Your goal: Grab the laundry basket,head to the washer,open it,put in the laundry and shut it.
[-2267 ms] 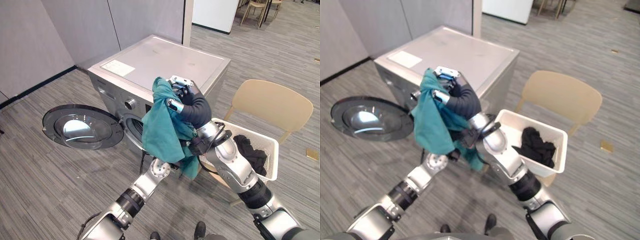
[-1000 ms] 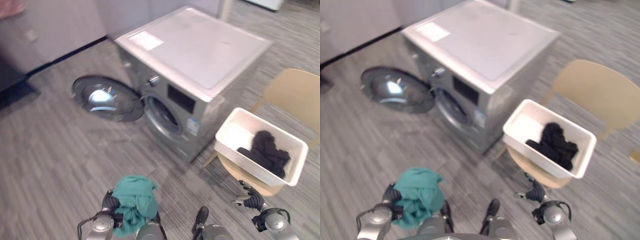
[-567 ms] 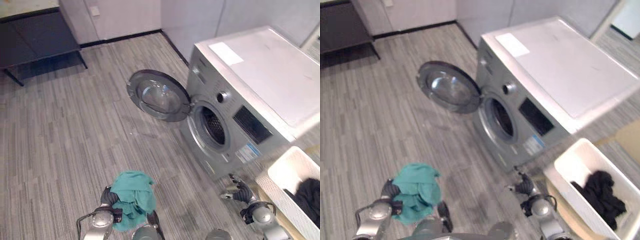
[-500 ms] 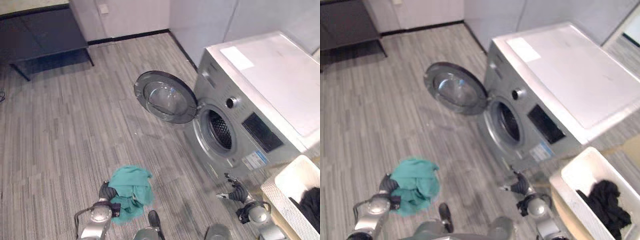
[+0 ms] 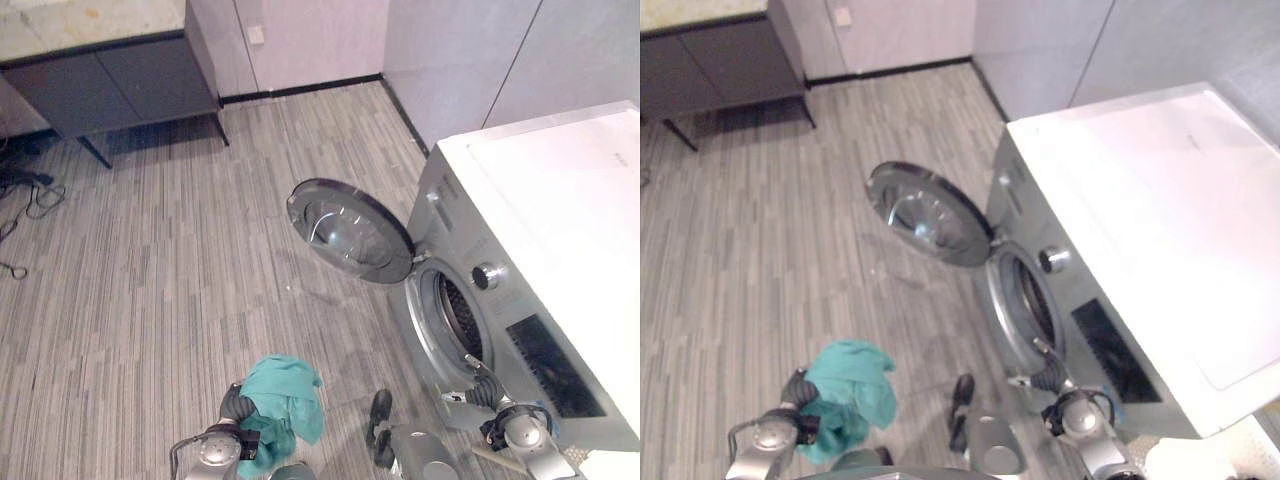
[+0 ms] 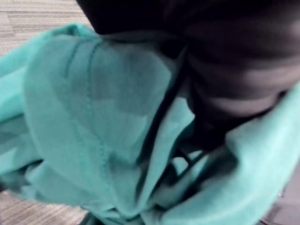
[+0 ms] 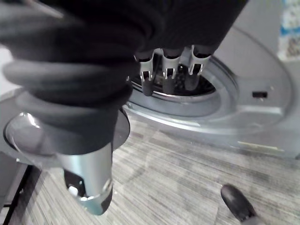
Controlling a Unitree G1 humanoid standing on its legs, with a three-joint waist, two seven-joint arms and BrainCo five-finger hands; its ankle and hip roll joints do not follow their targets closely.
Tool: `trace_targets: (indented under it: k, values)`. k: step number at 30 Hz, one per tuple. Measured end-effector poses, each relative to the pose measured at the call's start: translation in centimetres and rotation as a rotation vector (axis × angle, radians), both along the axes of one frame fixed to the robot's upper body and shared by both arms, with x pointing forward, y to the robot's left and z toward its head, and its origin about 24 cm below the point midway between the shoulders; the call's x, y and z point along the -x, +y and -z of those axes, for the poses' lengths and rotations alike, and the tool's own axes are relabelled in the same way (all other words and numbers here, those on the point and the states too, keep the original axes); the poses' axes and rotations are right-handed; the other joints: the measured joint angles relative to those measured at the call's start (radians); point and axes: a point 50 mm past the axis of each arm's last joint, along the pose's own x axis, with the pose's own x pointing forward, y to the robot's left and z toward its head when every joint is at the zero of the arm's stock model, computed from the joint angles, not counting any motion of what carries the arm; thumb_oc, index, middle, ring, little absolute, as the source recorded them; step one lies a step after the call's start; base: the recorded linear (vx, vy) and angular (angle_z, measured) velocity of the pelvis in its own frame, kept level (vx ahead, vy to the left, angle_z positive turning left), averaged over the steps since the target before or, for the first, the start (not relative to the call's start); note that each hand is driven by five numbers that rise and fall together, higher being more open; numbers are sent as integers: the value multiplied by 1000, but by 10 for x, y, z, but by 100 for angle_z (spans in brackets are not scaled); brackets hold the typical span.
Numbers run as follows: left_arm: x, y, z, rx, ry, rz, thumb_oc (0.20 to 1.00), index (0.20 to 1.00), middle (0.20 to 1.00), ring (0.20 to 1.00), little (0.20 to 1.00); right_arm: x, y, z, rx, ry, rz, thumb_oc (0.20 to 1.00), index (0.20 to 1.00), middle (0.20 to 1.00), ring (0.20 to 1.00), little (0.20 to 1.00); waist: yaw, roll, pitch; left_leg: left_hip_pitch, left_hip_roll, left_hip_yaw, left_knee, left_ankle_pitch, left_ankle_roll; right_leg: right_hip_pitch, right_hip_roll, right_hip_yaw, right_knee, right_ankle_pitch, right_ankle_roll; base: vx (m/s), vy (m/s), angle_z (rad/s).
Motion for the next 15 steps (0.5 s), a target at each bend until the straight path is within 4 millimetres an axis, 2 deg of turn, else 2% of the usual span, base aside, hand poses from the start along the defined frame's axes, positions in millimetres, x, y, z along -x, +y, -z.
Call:
trace_targets:
  k: [1,2,3,4,5,7,9,10,11,12,13,15]
  values:
    - [0,-3,1,8,0,1,200,200,200,200,200,-2,-1,-1,6,-5,-4,1000,1000,1000,1000,1000,6,0,0,-33,5,-11,60,-15,-18,12,7,15,-19,6,-12,106,35,-62]
    - [-1,-8,1,19,1,22,200,200,200,200,200,-3,5,-2,-14,-8,-28,1000,1000,1000,1000,1000,9,7,0,-75,0,-25,34,-44,-51,35,26,44,-53,12,-4,157,77,-61]
    - [-1,-9,1,16,2,39,200,200,200,200,200,-2,9,-1,-25,-6,-33,1000,1000,1000,1000,1000,4,11,-2,-92,-8,-30,0,-45,-52,45,34,42,-68,13,-3,179,115,-60]
    - [-5,-12,-2,11,-13,60,200,200,200,200,200,2,14,3,-44,7,-32,1000,1000,1000,1000,1000,-4,8,2,-121,-19,-52,-69,-41,-50,66,48,70,-96,16,2,194,139,-49]
    - [-8,-13,-3,12,-21,69,200,200,200,200,200,4,16,4,-56,14,-30,1000,1000,1000,1000,1000,6,5,2,-111,-42,-90,-154,-23,-47,77,55,94,-111,19,6,233,156,-84]
    - [-14,-14,-6,9,-40,74,200,200,200,200,200,6,24,7,-77,30,-54,1000,1000,1000,1000,1000,7,4,8,-130,-71,-219,-303,33,-47,108,86,182,-134,29,14,217,151,-115]
    - [-18,-14,-8,8,-52,75,200,200,200,200,200,4,27,8,-80,35,-71,1000,1000,1000,1000,1000,25,-3,13,-152,-101,-403,-356,74,-49,127,100,269,-157,33,19,221,217,-141]
    - [-18,-14,-8,8,-51,77,200,200,200,200,200,4,26,9,-76,40,-69,1000,1000,1000,1000,1000,25,4,16,-161,-102,-426,-360,92,-49,134,102,273,-159,36,21,204,243,-120]
    - [-26,-17,-11,7,-68,89,200,200,200,200,200,6,23,10,-67,51,-64,1000,1000,1000,1000,1000,3,5,18,-171,-102,-457,-356,102,-50,142,112,306,-158,36,22,225,295,-96]
    - [-31,-18,-14,8,-85,99,200,200,200,200,200,7,17,13,-51,67,-56,1000,1000,1000,1000,1000,0,14,21,-172,-93,-462,-370,120,-34,149,120,354,-157,25,7,225,297,-115]
    - [-32,-19,-14,7,-87,103,200,200,200,200,200,7,14,14,-44,74,-43,1000,1000,1000,1000,1000,0,16,21,-158,-90,-458,-389,127,-22,155,120,385,-157,24,6,230,333,-138]
    - [-31,-24,-13,17,-87,114,200,200,200,200,200,7,0,10,-11,61,-15,1000,1000,1000,1000,1000,-7,63,14,-147,-70,-409,-401,126,-15,156,133,403,-153,20,16,134,314,-106]
